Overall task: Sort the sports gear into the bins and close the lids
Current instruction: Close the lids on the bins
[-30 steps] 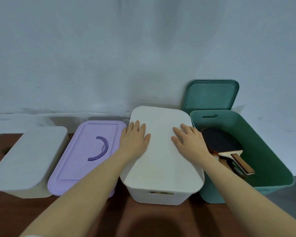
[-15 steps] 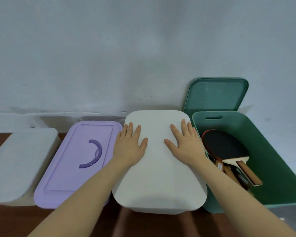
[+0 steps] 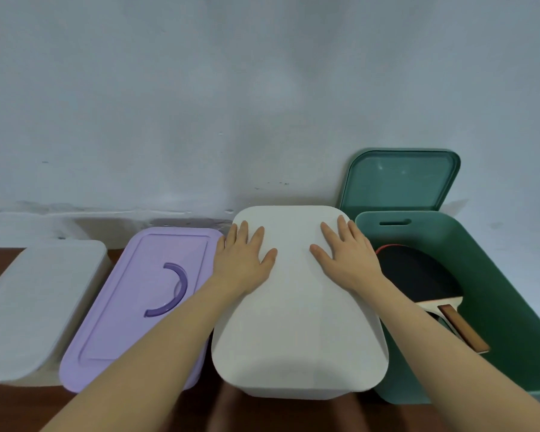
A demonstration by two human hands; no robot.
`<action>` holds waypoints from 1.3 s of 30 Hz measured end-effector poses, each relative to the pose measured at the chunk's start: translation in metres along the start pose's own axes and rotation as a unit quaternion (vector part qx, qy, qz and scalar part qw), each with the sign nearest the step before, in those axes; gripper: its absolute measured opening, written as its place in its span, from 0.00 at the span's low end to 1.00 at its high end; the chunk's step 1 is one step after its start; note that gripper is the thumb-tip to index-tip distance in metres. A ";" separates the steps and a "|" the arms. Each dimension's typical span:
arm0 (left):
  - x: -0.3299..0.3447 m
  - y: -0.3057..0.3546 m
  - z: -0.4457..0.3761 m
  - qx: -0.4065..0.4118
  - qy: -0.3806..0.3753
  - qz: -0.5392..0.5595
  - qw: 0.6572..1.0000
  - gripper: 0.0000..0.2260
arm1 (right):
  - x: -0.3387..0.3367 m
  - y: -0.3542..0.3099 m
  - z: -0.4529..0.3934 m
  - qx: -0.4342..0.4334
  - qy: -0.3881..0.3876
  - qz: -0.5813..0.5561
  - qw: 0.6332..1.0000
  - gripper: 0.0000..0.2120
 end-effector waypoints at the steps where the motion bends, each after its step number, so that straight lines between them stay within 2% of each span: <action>1: 0.002 0.000 -0.001 -0.002 -0.004 0.002 1.000 0.28 | 0.001 -0.001 0.001 0.002 0.003 -0.003 1.000 0.31; 9: 0.003 -0.004 0.000 -0.009 -0.006 0.001 1.000 0.28 | -0.001 -0.002 -0.002 0.004 0.017 0.000 1.000 0.34; 16: 0.005 -0.023 0.013 -0.020 0.004 0.007 1.000 0.28 | 0.005 -0.020 0.005 -0.022 0.024 -0.036 0.999 0.32; 20: 0.001 -0.023 0.010 -0.010 0.018 0.006 1.000 0.27 | -0.003 -0.017 -0.002 -0.022 0.050 0.020 0.998 0.31; 22: -0.004 -0.020 0.003 -0.003 0.031 0.011 0.999 0.27 | -0.005 -0.011 -0.008 -0.022 0.041 0.040 0.998 0.32; 25: -0.007 -0.016 -0.005 -0.004 0.018 0.008 1.000 0.28 | 0.002 -0.005 -0.012 -0.021 0.003 -0.003 1.000 0.34; 28: -0.002 -0.014 -0.006 -0.007 0.012 0.009 1.000 0.28 | 0.006 -0.001 -0.014 -0.019 -0.002 -0.014 1.000 0.35; 39: 0.003 -0.018 -0.009 0.010 0.014 0.013 1.000 0.28 | 0.008 -0.007 -0.013 0.008 0.002 0.077 0.997 0.34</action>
Point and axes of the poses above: each hand's wrist, its own z-axis away from the middle knuckle, its own x-axis out of the palm, y = z × x, the point moved 1 cm from there along -z, towards the middle knuckle, and after that the axes turned 11 degrees about -y, right-handed, at the moved point
